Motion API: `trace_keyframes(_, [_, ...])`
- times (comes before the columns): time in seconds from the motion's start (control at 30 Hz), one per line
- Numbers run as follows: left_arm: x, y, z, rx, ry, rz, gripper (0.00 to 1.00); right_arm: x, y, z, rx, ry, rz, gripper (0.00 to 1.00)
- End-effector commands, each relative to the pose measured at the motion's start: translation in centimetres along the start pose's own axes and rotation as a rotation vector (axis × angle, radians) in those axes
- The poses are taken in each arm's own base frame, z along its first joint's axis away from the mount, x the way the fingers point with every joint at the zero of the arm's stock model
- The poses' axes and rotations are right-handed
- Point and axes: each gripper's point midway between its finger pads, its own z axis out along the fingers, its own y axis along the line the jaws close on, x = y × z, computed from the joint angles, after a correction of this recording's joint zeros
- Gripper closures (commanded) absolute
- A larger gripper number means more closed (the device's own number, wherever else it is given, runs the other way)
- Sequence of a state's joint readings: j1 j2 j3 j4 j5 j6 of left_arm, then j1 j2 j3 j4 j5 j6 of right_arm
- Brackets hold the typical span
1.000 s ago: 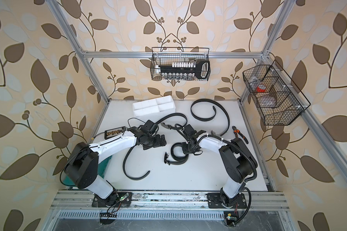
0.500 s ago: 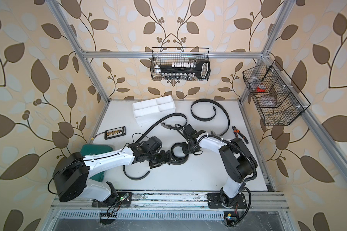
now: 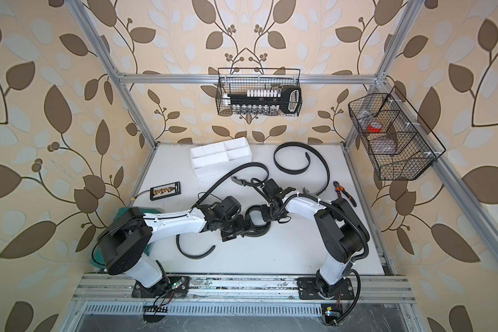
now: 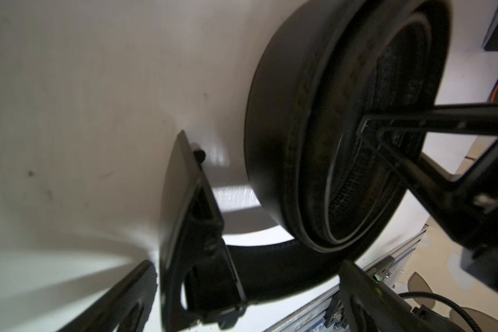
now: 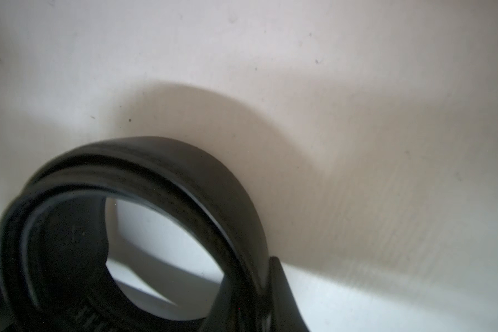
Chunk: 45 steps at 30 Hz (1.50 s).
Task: Place the belts into the storage roll
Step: Roll the belt at the center of the board.
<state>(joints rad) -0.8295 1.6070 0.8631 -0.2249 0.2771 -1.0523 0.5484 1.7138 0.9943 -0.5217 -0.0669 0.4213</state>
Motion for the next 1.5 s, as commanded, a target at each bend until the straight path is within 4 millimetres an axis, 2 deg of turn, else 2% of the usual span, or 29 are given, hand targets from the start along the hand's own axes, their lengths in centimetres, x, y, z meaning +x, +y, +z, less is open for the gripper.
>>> trace_keyframes(0.0, [-2.0, -1.3, -0.6, 0.029, -0.060, -0.010, 0.01, 3.0, -1.9, 1.6, 0.069, 0.091, -0.011, 1.00])
trace_keyframes(0.37, [-4.5, -1.8, 0.5, 0.007, -0.074, -0.003, 0.02, 3.7, -2.1, 1.4, 0.084, 0.095, -0.034, 1.00])
trace_keyframes(0.63, [-5.0, -2.1, 1.5, -0.005, -0.066, 0.010, 0.08, 3.9, -1.9, 1.5, 0.095, 0.102, -0.051, 1.00])
trace_keyframes(0.73, [-5.0, -1.8, 1.4, -0.026, -0.065, 0.024, 0.04, 4.0, -2.0, 1.6, 0.101, 0.106, -0.053, 1.00])
trace_keyframes(0.77, [-4.9, -1.4, 1.1, -0.040, -0.068, 0.029, 0.01, 4.0, -2.1, 1.7, 0.104, 0.109, -0.052, 1.00])
trace_keyframes(0.97, [-3.4, 1.7, -0.6, -0.097, -0.076, 0.037, 0.01, 3.7, -2.1, 1.8, 0.099, 0.109, -0.049, 1.00])
trace_keyframes(1.13, [-1.8, 3.3, -0.7, -0.101, -0.048, -0.018, 0.01, 3.2, -1.9, 1.9, 0.096, 0.103, -0.050, 1.00])
trace_keyframes(1.2, [-1.3, 3.3, -0.4, -0.079, -0.033, -0.041, 0.01, 3.0, -1.9, 1.9, 0.097, 0.101, -0.052, 1.00])
trace_keyframes(1.47, [-0.1, 0.7, 1.4, 0.033, 0.041, -0.084, 0.01, 3.2, -2.1, 2.3, 0.104, 0.109, -0.055, 1.00])
